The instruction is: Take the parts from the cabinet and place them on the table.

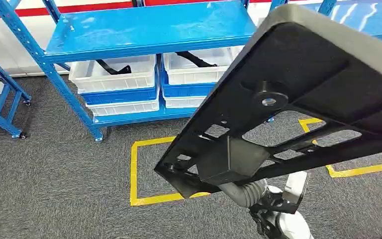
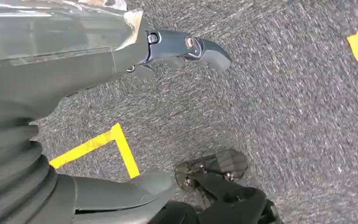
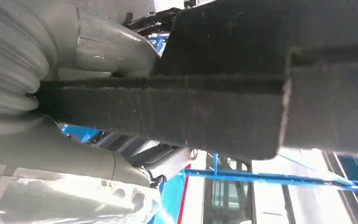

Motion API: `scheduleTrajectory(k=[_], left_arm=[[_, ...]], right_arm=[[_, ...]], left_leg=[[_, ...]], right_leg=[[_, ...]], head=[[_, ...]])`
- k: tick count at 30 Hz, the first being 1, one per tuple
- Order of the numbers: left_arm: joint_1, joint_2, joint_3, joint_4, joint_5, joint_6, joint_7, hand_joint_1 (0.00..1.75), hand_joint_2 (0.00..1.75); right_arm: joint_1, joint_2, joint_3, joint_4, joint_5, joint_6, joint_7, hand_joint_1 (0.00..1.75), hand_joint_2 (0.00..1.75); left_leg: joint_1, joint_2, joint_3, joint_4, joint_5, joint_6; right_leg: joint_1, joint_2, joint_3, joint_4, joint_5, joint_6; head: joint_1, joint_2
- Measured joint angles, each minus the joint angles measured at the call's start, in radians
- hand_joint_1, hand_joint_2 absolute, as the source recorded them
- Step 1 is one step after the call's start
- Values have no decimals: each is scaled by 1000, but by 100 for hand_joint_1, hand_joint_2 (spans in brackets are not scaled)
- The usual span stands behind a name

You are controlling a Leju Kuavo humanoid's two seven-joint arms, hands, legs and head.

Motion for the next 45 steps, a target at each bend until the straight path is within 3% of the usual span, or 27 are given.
scheduleTrajectory(k=[1, 3, 5, 6, 8, 9, 10, 11, 12, 15, 16, 18, 20, 22, 23, 25, 26, 27, 31, 33, 34, 36, 38, 40, 41, 42, 45], left_arm=[[-1, 1, 0, 0, 0, 0, 0, 0, 175], [-2, 0, 0, 0, 0, 0, 0, 0, 175], [1, 0, 0, 0, 0, 0, 0, 0, 175], [2, 0, 0, 0, 0, 0, 0, 0, 175], [3, 0, 0, 0, 0, 0, 0, 0, 175], [3, 1, 0, 0, 0, 0, 0, 0, 175], [2, 1, 0, 0, 0, 0, 0, 0, 175], [2, 2, 0, 0, 0, 0, 0, 0, 175], [3, 2, 0, 0, 0, 0, 0, 0, 175], [1, 1, -1, 0, 0, -1, 0, 0, 175], [0, -1, -1, 0, 0, -2, 0, 0, 175], [-1, 2, 0, 0, 0, -2, -1, 0, 175], [3, 3, 0, 0, 1, 8, 1, 0, 175], [3, 3, 0, 0, 1, 5, 20, 0, 175], [3, 3, -1, 0, -1, 2, 31, 0, 175], [1, 2, -2, 0, -6, 4, 44, 0, 175], [-1, 2, -2, 0, -11, 8, 52, 0, 175], [-2, 4, -2, 0, -12, 11, 62, 0, 175], [-2, 6, -2, 0, 2, -72, 184, 0, 175], [-1, 16, -3, 0, 10, -167, 278, 0, 175], [0, 23, -6, 0, 10, -240, 329, 0, 175], [7, 36, -20, 0, 10, -315, 374, 0, 175], [11, 47, -25, 0, 10, -331, 379, 0, 175], [11, 56, -28, 0, 10, -343, 379, 0, 175], [11, 60, -28, 0, 11, -346, 378, 0, 175], [12, 63, -28, 1, 16, -346, 377, 0, 175], [11, 65, -29, 2, 18, -356, 372, 0, 175]], right_arm=[[-1, 0, 0, 0, 0, 0, 0, 175, 175], [-2, 1, 0, 0, 0, 0, 0, 175, 175], [-1, 3, 1, 0, 0, 0, 0, 175, 175], [0, 3, 1, 1, 0, 0, 0, 175, 175], [0, 3, 1, 3, 0, 0, 0, 175, 175], [0, 3, 1, 3, 0, 0, 0, 175, 175], [0, 3, 1, 3, 0, 0, 0, 175, 175], [0, 3, 1, 3, 0, 0, 0, 175, 175], [-3, 3, 1, 3, -1, 0, 0, 175, 175], [-4, 3, 1, 3, 0, 1, 0, 175, 175], [-4, 2, 1, 3, 0, 1, 0, 175, 175], [-6, 2, 0, 3, 0, 1, 0, 175, 175], [-5, 2, 0, 3, 0, 5, 0, 175, 175], [1, 2, 0, 3, 0, 11, 0, 175, 175], [1, 1, 0, 3, 0, 14, 0, 175, 175], [0, 1, -1, 3, -1, 18, 0, 175, 175], [0, 2, -1, 3, -1, 19, 0, 175, 175], [-1, 2, -1, 3, -2, 19, 0, 175, 175], [-2, 0, -1, 6, -8, 35, -5, 175, 175], [-9, 0, 0, 9, -9, 44, -9, 175, 175], [-18, 3, 2, 13, -8, 48, -9, 175, 175], [-26, 8, 3, 24, -8, 53, -9, 175, 175], [-27, 9, 6, 33, -8, 53, -9, 175, 175], [-33, 11, 9, 40, -8, 53, -9, 175, 175], [-34, 11, 10, 41, -7, 54, -9, 175, 175], [-36, 13, 10, 42, -7, 54, -9, 175, 175], [-37, 13, 11, 42, -5, 56, -9, 175, 175]], left_leg=[[3, 1, -6, 5, -10, -6], [10, -76, -40, 98, -83, -15], [11, -97, -120, 278, -167, -21], [10, -100, -138, 317, -175, -22], [11, -101, -121, 287, -135, -20], [12, -108, -75, 201, -84, -17], [15, -125, -32, 119, -45, -15], [20, -176, 6, 45, -21, -11], [22, -202, 17, 17, -29, -10], [11, -166, 6, 21, -27, -1], [18, -150, 7, 10, -17, 12], [17, -122, 2, 7, -10, 23], [14, -90, -4, 8, -8, 25], [14, -62, -9, 8, -6, 25], [14, -48, -9, 8, -6, 25], [15, -24, -7, 8, -5, 22], [13, -16, -4, 9, -6, 18], [3, -8, -5, 12, -9, 9], [6, 30, 1, 10, -10, -9], [15, -41, -19, 61, -58, -19], [16, -81, -56, 147, -112, -21], [16, -104, -130, 307, -178, -25], [17, -105, -141, 321, -152, -24], [20, -113, -70, 170, -60, -21], [24, -143, -31, 89, -22, -20], [28, -195, -10, 45, -25, -18], [19, -167, -13, 36, -26, -13]], right_leg=[[-17, 10, 2, -7, 8, -11], [-16, 24, -4, -6, 15, -25], [-15, 46, -14, -5, 20, -33], [-14, 55, -16, -5, 21, -33], [-13, 78, -18, -4, 26, -32], [-14, 92, -18, -2, 28, -29], [-15, 103, -18, 0, 29, -27], [-15, 112, -20, 3, 30, -25], [0, 122, -29, 15, 30, -22], [-14, 158, -51, 9, 48, 4], [-4, 161, -64, 12, 48, 10], [-5, 69, -101, 91, -2, 3], [-9, 49, -176, 260, -75, -1], [-14, 46, -204, 343, -97, 10], [-16, 44, -178, 312, -86, 19], [-19, 17, -61, 121, -28, 39], [-18, -22, -7, 33, -8, 42], [-11, -54, 6, 9, -13, 27], [-12, -3, -6, 11, -2, 1], [-25, 18, -9, 8, 6, -14], [-25, 26, -12, 8, 8, -24], [-21, 50, -17, 9, 11, -28], [-19, 75, -17, 10, 13, -30], [-19, 101, -17, 15, 13, -29], [-19, 111, -17, 19, 13, -28], [-13, 121, -24, 25, 12, -26], [-15, 154, -44, 27, 22, -1]], head=[[0, 0], [-3, 0], [-4, 0], [-4, 0], [-4, 0], [-3, 0], [-4, 0], [-4, 0], [-3, 0], [1, 0], [1, 0], [12, 0], [13, 0], [13, 0], [14, 0], [14, 0], [15, 0], [15, 0], [13, 0], [12, 0], [11, 0], [10, 0], [10, 0], [10, 0], [9, 0], [10, 0], [10, 0]])
